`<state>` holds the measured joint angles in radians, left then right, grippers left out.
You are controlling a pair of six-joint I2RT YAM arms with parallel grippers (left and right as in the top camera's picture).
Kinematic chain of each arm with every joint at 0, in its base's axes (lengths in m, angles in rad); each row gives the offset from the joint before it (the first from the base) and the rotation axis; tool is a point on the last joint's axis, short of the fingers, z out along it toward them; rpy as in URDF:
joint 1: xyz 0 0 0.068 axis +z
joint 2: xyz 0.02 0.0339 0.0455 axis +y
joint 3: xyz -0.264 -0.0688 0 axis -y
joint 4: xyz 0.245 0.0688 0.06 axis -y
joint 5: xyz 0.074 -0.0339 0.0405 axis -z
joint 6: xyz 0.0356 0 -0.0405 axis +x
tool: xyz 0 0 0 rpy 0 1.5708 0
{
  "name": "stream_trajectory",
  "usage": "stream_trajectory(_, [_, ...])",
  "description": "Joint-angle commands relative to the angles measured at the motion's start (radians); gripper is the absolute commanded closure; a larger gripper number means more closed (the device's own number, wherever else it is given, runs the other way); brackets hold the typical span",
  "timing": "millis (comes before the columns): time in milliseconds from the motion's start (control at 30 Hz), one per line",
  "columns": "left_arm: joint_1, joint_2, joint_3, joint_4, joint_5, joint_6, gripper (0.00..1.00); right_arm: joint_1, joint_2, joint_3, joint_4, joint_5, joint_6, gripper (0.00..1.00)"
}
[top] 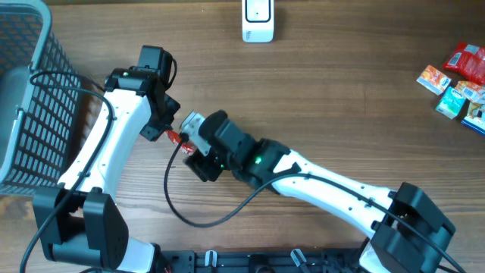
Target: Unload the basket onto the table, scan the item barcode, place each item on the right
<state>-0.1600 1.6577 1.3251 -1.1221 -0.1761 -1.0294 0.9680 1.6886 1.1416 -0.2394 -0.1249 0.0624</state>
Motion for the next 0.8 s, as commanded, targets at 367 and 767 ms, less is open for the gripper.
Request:
stream_trajectory(367, [0.001,0.029,0.014,-0.027,0.055,-0.126,0.96,0.024,-0.010,0.005,0.018,0.114,-0.169,0.34])
stream_trajectory(767, [0.001,0.047,0.014,-0.064,0.071,-0.139,0.96,0.102,0.026,0.003,0.027,0.241,-0.213,0.37])
